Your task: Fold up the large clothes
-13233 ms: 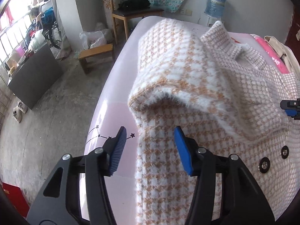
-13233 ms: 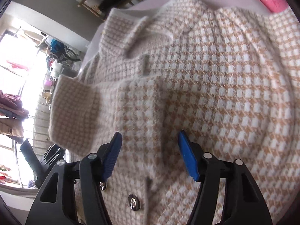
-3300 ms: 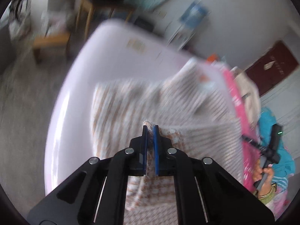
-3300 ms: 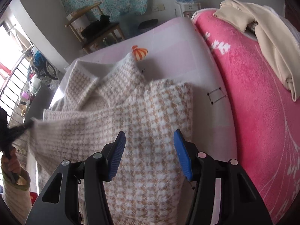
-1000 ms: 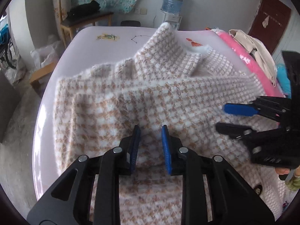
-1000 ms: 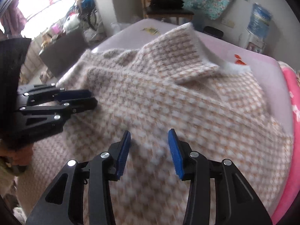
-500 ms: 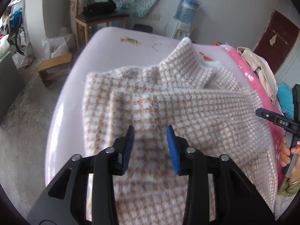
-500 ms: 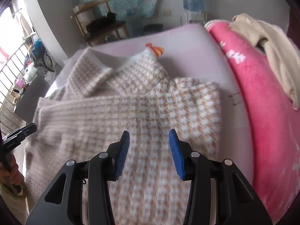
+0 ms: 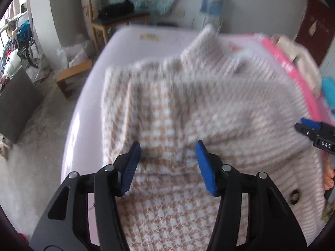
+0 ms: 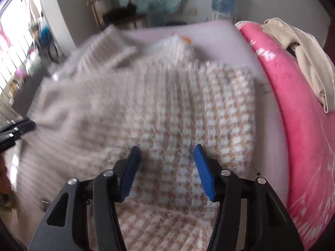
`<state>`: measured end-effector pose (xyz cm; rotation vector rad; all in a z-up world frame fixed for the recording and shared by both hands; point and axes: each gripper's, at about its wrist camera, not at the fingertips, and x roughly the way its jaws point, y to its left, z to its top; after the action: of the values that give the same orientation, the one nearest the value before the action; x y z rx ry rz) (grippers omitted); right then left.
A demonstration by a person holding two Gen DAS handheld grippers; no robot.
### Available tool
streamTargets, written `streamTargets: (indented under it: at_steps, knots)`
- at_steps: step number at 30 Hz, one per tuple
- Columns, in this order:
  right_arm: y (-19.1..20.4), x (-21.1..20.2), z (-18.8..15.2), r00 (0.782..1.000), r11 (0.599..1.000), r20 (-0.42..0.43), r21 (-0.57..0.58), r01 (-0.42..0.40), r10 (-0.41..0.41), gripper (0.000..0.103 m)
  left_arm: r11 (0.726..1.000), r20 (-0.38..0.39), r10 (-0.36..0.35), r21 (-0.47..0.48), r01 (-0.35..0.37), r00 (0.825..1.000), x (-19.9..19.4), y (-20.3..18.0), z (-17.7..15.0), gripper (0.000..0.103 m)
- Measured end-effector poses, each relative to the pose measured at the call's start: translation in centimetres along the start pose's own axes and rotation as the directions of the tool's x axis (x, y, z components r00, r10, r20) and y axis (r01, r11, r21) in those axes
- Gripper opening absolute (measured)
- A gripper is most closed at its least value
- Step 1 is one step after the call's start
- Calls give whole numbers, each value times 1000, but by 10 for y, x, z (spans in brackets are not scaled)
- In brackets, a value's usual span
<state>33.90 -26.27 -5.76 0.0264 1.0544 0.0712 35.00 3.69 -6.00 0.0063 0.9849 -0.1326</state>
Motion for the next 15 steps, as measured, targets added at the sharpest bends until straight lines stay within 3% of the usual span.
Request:
streamTargets:
  at_steps: [4,6,9,15]
  knots:
    - [-2,-27,1,1000,999,-7,46,-13,14,55,1000,30,16,-11,-16,999,-16,-2,1,54]
    - [-1,-48,-5,1000,999,6,45,-27,27,56,999,43,14,-31,-12,999,-34,0,-3,61]
    - [8,-85,-24,999,999,23,16,-33,33,69,1000,59,20,-23,-18,998,-63,-3,-18,70]
    - [39,-143,-99,997,997,33,-31,-72,73,84,1000,11,21,20,-21,1000,-103,-26,-76,83]
